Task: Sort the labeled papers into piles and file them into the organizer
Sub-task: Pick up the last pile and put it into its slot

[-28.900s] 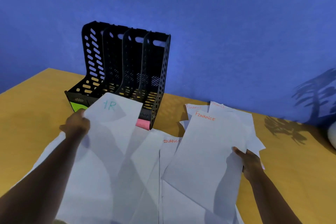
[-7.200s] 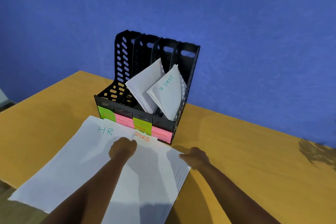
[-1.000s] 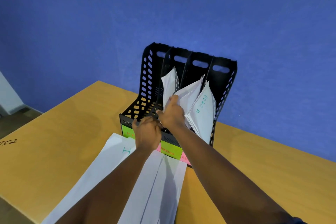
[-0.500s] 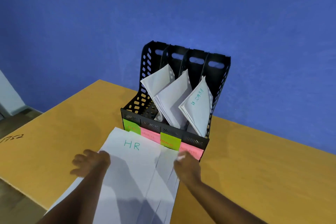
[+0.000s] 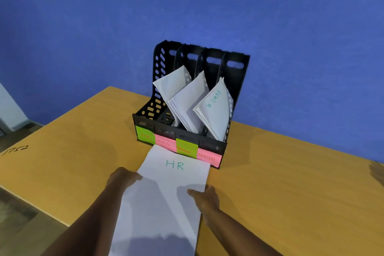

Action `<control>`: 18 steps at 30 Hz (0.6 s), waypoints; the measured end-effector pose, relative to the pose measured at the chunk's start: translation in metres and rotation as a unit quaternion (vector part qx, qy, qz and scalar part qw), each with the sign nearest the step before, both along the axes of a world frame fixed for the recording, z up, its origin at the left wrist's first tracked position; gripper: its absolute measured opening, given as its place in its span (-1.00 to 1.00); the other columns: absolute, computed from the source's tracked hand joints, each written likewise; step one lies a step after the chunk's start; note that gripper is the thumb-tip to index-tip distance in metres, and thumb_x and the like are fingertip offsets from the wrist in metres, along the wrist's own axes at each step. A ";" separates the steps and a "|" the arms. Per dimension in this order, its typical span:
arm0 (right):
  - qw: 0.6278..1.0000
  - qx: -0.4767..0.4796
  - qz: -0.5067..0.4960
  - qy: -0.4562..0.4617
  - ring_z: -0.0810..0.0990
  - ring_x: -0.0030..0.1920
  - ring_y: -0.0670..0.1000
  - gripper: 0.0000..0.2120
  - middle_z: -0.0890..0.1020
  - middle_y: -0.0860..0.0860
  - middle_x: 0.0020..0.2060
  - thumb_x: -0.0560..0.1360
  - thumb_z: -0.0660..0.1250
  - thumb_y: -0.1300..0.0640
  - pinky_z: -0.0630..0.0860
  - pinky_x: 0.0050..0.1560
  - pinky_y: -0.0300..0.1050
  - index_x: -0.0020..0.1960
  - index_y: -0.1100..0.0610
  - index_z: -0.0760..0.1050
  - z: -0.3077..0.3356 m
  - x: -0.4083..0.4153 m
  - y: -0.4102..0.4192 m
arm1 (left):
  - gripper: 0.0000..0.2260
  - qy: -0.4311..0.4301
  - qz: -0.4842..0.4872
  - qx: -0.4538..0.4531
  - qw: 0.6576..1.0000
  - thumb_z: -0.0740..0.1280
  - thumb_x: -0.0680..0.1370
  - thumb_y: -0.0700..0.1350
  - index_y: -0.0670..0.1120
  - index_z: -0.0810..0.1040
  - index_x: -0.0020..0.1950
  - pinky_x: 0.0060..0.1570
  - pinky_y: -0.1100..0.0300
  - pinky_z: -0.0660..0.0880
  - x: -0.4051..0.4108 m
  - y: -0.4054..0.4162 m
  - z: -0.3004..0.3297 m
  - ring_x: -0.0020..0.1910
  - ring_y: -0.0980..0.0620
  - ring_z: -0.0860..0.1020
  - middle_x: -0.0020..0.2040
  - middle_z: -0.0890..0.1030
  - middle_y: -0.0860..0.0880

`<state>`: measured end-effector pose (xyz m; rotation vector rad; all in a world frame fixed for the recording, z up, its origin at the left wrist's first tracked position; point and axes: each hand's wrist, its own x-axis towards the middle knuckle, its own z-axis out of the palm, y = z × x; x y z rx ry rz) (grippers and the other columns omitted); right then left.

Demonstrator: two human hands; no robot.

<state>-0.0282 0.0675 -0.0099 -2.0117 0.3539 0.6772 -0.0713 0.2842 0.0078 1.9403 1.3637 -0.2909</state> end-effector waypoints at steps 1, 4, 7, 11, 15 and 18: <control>1.000 0.006 0.002 0.005 0.58 0.13 0.14 -0.41 0.58 0.10 0.17 0.30 0.48 -0.04 0.54 0.15 0.03 0.23 0.17 0.39 -0.001 0.001 -0.006 | -0.63 -0.011 0.000 -0.055 0.998 0.48 0.39 -0.05 -0.26 0.51 0.04 -0.15 0.15 0.42 0.001 -0.002 0.000 -0.02 -0.18 0.56 -0.03 0.58 -0.21; 1.000 0.014 0.016 0.016 0.58 0.10 0.12 -0.45 0.61 0.08 0.12 0.26 0.49 -0.04 0.56 0.13 0.02 0.18 0.14 0.47 -0.006 0.001 -0.021 | -0.69 0.021 -0.049 -0.175 0.983 0.52 0.33 -0.04 -0.19 0.47 -0.19 -0.36 0.23 0.34 -0.002 -0.020 0.001 -0.32 -0.02 0.47 -0.31 0.47 -0.07; 0.999 -0.041 0.024 0.009 0.51 0.19 0.13 -0.41 0.53 0.10 0.21 0.29 0.47 -0.03 0.52 0.19 0.00 0.24 0.16 0.42 -0.004 -0.003 -0.039 | -0.47 0.002 -0.124 -0.214 0.969 0.57 0.18 0.04 -0.13 0.55 0.06 0.03 0.05 0.56 0.002 -0.038 -0.007 -0.01 -0.10 0.62 0.02 0.65 -0.12; 0.998 -0.056 -0.010 -0.032 0.44 0.25 0.16 -0.35 0.36 0.14 0.30 0.37 0.44 0.06 0.47 0.17 -0.04 0.36 0.14 0.26 -0.003 -0.005 -0.071 | -0.33 -0.102 -0.156 -0.286 0.940 0.56 0.16 0.01 -0.13 0.54 0.24 0.25 -0.13 0.46 0.006 -0.079 0.010 0.17 -0.20 0.56 0.18 0.61 -0.17; 0.989 0.094 -0.091 -0.068 0.53 0.18 0.17 -0.33 0.53 0.09 0.22 0.24 0.55 0.22 0.49 0.15 -0.01 0.28 0.15 0.37 -0.001 0.001 -0.106 | -0.56 -0.170 -0.163 -0.360 0.903 0.45 0.42 -0.15 -0.14 0.50 0.29 0.27 -0.15 0.43 0.014 -0.113 0.033 0.16 -0.21 0.56 0.18 0.60 -0.17; 0.968 0.177 -0.146 -0.098 0.62 0.04 0.15 -0.55 0.63 0.16 0.06 0.23 0.53 0.37 0.54 0.11 0.04 0.09 0.23 0.54 0.010 0.011 -0.139 | -0.65 -0.214 -0.177 -0.373 0.885 0.32 0.53 -0.19 -0.16 0.47 0.31 0.23 -0.11 0.45 0.026 -0.133 0.047 0.13 -0.19 0.55 0.15 0.60 -0.15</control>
